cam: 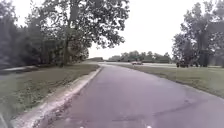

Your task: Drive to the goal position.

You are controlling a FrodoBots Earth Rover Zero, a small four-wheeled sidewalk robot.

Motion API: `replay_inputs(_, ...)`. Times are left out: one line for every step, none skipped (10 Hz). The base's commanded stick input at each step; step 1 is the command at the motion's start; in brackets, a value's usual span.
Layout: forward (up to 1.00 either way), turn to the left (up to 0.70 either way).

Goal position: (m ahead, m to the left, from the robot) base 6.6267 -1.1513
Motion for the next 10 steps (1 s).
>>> replay_inputs(0.7, 0.0)
replay_inputs(0.7, 0.0)
replay_inputs(0.7, 0.0)
replay_inputs(0.7, 0.0)
replay_inputs(0.7, 0.0)
replay_inputs(0.7, 0.0)
replay_inputs(0.7, -0.01)
replay_inputs(0.7, -0.04)
replay_inputs(0.7, -0.08)
replay_inputs(0.7, -0.12)
